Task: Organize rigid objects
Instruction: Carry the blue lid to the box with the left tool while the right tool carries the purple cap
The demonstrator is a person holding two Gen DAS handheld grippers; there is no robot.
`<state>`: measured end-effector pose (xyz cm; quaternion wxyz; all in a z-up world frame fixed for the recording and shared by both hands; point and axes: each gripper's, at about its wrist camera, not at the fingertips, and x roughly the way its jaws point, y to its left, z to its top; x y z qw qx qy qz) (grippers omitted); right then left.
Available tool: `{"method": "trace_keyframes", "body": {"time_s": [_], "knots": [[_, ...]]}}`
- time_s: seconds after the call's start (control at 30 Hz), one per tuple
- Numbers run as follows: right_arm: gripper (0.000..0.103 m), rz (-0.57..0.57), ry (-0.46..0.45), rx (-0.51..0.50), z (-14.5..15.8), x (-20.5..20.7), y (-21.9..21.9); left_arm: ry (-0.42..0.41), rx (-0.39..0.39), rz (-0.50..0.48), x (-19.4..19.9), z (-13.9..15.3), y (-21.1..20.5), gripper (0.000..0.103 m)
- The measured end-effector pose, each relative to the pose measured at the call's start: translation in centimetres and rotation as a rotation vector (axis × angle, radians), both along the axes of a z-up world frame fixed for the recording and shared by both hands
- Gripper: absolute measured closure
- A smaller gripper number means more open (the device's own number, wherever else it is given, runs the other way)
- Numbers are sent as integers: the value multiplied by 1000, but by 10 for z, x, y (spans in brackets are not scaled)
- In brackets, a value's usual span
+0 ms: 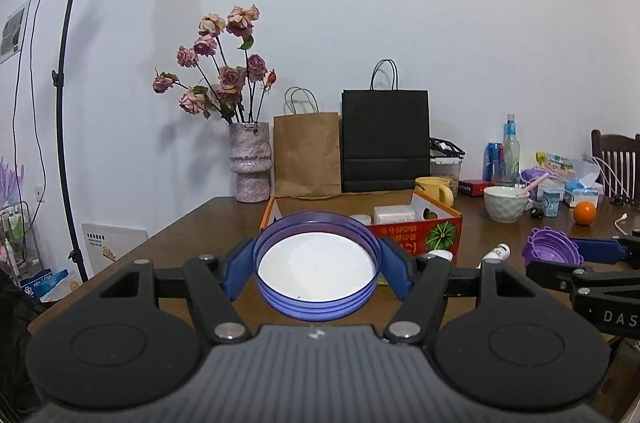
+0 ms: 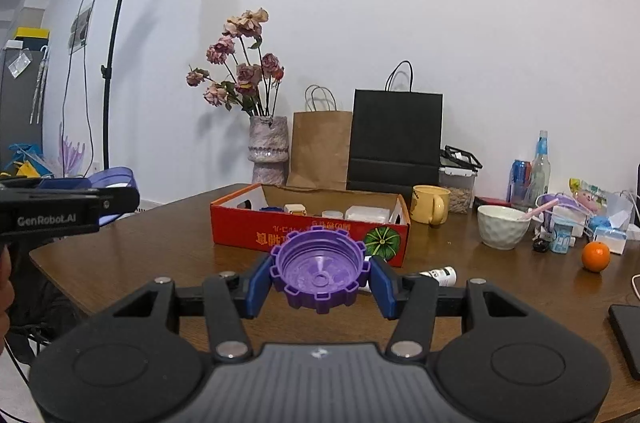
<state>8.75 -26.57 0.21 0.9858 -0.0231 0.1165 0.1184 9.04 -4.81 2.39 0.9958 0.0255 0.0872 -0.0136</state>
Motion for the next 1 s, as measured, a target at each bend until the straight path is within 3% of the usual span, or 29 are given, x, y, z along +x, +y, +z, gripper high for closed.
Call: {"method": "trace_keyframes", "body": {"time_s": [0.33,0.57,0.7,0.83,1.0], "knots": [[51,2,21,6,-7,6,2,22,-3,-3,4,-7,0,35],[51,3,67,17,-19,27,1,64,12,-7,29,-19,-5,35],[51,23,81,33,-15,52,-4,77,17,-15,57,-16,-8,35],[51,67,91,74,2,90,-13,119,-30,-53,98,-4,-10,35],[51,78,133,57,23,155,-20,164,-65,-96,171,18,-17,35]]}}
